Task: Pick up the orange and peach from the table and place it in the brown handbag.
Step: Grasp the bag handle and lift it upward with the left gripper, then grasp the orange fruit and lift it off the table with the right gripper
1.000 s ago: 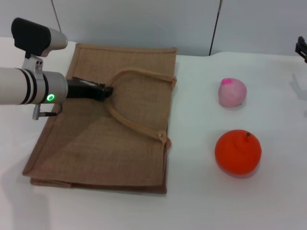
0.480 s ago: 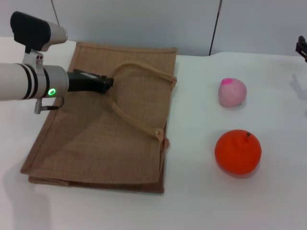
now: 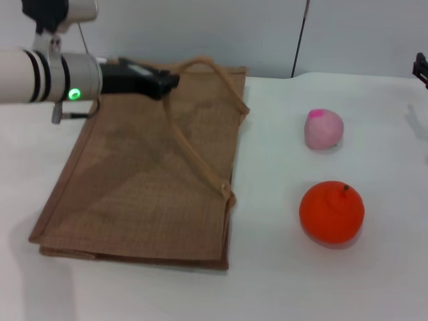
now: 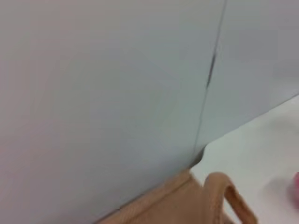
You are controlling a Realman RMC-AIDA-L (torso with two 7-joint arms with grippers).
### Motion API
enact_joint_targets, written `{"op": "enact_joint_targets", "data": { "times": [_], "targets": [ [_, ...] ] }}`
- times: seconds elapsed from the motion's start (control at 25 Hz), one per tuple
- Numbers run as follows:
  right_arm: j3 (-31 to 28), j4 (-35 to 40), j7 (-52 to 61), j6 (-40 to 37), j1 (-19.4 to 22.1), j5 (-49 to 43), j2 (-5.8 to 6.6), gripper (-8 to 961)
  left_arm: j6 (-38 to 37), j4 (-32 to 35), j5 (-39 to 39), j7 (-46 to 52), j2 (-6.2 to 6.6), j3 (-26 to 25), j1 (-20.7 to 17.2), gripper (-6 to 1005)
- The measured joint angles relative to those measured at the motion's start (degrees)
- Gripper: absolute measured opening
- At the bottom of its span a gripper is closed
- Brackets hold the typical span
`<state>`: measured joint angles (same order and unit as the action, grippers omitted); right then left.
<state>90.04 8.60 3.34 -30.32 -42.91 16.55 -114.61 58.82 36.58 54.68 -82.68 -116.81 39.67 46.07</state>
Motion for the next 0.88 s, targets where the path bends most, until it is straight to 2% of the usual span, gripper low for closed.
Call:
{"op": "enact_joint_targets", "data": {
  "times": [0.32, 0.56, 0.88],
  "targets": [
    [0.5, 0.0, 0.0, 0.0, 0.2, 0.0, 0.0, 836, 10.3, 11.3, 0.0, 3.1, -0.18, 0.0, -1.3, 129],
    [0.9, -0.1, 0.0, 0.1, 0.5, 0.0, -0.17, 837, 18.2, 22.3, -0.4, 7.0, -0.24, 0.0, -3.4, 126],
    [8.0, 0.3, -0.8, 0.5, 0.6, -0.1, -1.06, 837, 24.9, 35.0, -0.7, 13.0, 0.01, 0.1, -5.4, 126]
  ]
}}
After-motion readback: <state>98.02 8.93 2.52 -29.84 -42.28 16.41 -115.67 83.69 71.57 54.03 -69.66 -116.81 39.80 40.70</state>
